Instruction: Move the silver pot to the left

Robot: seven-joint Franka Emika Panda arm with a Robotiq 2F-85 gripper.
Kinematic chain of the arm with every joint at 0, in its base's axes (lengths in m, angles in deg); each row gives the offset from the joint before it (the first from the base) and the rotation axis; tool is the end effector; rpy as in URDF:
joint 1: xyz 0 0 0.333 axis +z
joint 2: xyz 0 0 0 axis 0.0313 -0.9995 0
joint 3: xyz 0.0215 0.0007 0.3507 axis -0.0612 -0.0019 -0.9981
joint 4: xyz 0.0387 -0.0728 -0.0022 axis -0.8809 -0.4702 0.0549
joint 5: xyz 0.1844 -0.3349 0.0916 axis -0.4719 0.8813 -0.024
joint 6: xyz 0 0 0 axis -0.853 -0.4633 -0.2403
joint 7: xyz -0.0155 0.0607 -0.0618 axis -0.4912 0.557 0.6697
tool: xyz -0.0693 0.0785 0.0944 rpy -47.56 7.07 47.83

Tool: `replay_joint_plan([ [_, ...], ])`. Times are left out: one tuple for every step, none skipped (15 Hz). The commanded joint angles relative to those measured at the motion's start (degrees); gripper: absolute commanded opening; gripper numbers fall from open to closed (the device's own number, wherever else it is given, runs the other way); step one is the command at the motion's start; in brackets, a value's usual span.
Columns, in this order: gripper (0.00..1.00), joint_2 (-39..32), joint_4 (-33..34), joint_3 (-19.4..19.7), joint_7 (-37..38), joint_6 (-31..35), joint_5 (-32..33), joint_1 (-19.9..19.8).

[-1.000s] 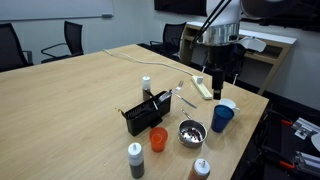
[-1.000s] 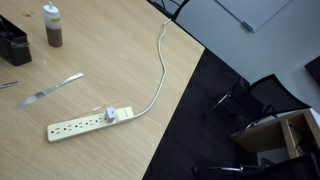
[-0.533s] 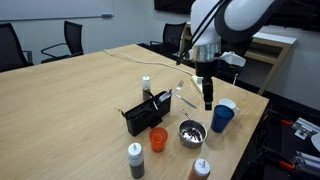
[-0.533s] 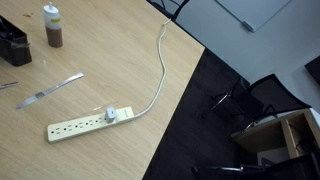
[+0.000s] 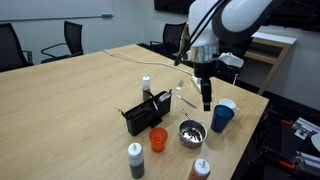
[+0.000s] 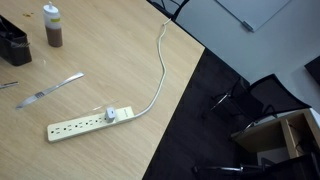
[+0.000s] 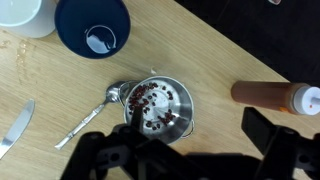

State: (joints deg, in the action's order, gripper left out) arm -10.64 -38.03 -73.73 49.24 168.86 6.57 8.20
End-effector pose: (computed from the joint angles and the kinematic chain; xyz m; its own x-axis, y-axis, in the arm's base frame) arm 0.4917 0.1923 0.2602 0.8680 0.4391 -0.2320 0.3944 -0.8933 -0.2155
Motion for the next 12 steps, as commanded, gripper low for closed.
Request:
replay_joint_plan([
  [1.00, -1.30, 0.09, -1.80, -4.69, 2.06, -0.27, -0.48],
  [1.00, -1.96, -0.07, -2.50, -7.18, 2.84, -0.61, -0.54],
  [1.00, -2.63, -0.20, -3.09, -9.09, 3.55, -0.49, -0.57],
  [1.00, -3.56, -0.48, -3.69, -11.29, 4.43, 0.01, -0.60],
  [1.00, -4.48, -0.52, -4.07, -12.86, 4.69, 0.84, -0.58],
  [1.00, -5.59, -0.51, -4.50, -14.55, 5.19, 1.07, -0.71],
  [1.00, -6.63, -0.43, -4.65, -15.79, 5.70, 1.80, -0.70],
  [1.00, -7.74, -0.23, -4.76, -16.71, 6.11, 2.66, -0.64],
  [1.00, -8.68, -0.09, -4.82, -17.31, 6.53, 3.73, -0.55],
  [1.00, -9.56, 0.20, -4.83, -17.69, 6.12, 5.01, -0.45],
  [1.00, -8.96, -0.20, -5.08, -15.76, 5.55, 3.64, -0.83],
  [1.00, -9.65, -0.12, -5.16, -16.05, 5.67, 4.38, -0.83],
])
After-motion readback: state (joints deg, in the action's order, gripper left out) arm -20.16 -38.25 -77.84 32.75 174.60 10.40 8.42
